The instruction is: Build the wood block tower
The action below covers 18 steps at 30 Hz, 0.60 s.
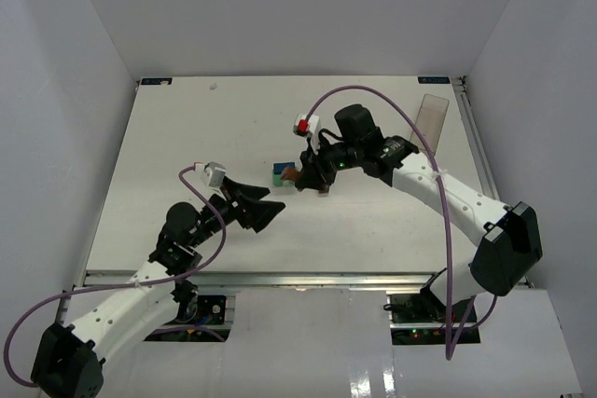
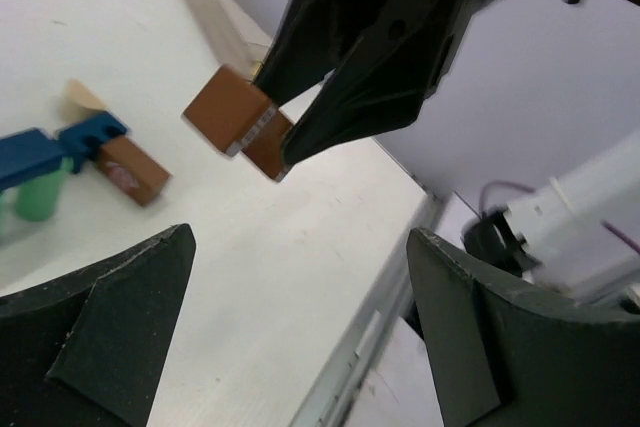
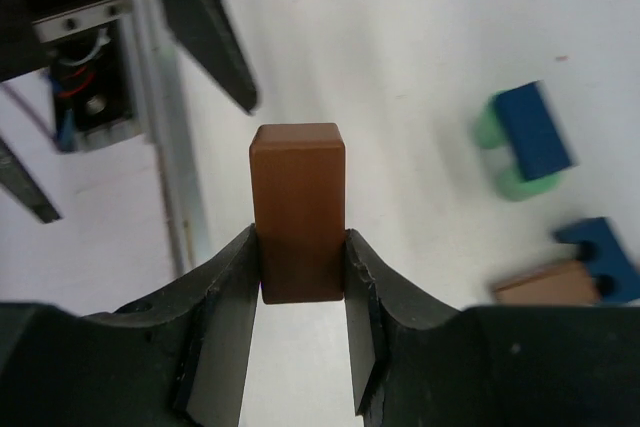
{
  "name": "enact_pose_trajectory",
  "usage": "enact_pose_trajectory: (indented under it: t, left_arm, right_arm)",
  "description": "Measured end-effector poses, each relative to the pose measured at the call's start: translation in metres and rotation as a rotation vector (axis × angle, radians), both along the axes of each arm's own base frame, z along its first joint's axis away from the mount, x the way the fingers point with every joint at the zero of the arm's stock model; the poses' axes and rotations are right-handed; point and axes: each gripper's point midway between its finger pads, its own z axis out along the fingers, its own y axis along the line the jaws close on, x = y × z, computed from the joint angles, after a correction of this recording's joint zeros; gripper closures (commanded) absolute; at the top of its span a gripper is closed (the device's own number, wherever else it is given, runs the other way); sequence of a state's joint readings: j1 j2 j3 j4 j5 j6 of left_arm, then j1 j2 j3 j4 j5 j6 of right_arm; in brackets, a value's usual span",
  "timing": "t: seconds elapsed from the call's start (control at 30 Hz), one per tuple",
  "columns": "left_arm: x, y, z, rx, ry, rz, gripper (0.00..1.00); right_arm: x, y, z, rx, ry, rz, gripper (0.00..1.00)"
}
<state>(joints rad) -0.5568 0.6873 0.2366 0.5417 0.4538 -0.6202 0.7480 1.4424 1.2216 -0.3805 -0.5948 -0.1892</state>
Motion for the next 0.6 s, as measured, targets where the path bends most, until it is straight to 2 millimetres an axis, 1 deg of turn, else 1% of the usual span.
enact_pose_trajectory:
  t: [0.1, 0.17, 0.23, 0.3, 0.37, 0.5, 0.6]
  left_arm:
    - [0.022, 0.017, 0.01, -0.011, 0.045, 0.168, 0.02]
    - [0.039, 0.034, 0.019, -0.017, 0.068, 0.31, 0.02]
    - [0.049, 0.049, 0.02, -0.022, 0.079, 0.413, 0.02]
    - [0.052, 0.061, 0.014, -0.021, 0.09, 0.481, 0.02]
    - [0.053, 0.072, 0.003, -0.016, 0.098, 0.535, 0.02]
    - [0.054, 0.091, -0.022, 0.004, 0.113, 0.632, 0.02]
    - [0.055, 0.101, -0.025, 0.006, 0.111, 0.68, 0.02]
  right_arm:
    - [0.043, 0.001, 0.014, -0.035, -0.115, -0.061, 0.92]
    - [0.067, 0.008, 0.024, -0.052, -0.193, -0.075, 0.92]
    - [0.087, 0.015, 0.032, -0.076, -0.266, -0.077, 0.92]
    - [0.103, 0.019, 0.032, -0.105, -0.326, -0.074, 0.92]
    - [0.114, 0.023, 0.024, -0.137, -0.366, -0.055, 0.92]
    - [0.122, 0.024, -0.01, -0.22, -0.402, 0.023, 0.92]
    - [0.125, 0.024, -0.03, -0.271, -0.435, 0.085, 0.92]
